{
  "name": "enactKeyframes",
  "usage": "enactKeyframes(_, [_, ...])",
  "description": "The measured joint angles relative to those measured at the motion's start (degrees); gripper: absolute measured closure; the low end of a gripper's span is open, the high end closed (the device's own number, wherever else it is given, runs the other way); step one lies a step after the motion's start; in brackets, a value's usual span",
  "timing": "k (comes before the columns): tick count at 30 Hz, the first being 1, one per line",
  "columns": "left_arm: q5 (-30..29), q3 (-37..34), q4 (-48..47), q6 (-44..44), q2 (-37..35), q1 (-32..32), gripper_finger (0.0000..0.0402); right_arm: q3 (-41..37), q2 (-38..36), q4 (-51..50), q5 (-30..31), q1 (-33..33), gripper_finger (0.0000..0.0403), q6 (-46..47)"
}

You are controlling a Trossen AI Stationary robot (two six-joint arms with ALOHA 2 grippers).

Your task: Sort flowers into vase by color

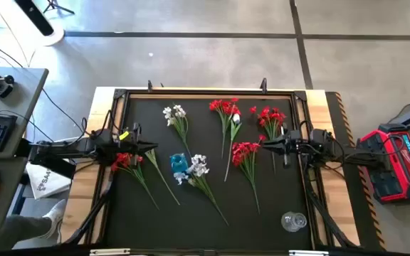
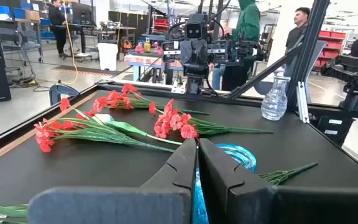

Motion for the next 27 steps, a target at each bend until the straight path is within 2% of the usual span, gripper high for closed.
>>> enactKeyframes(27, [0.0,0.0,0.0,0.0,0.0,0.0,0.0394,0.0,0.0,0.0,0.0,0.0,0.04,0.0])
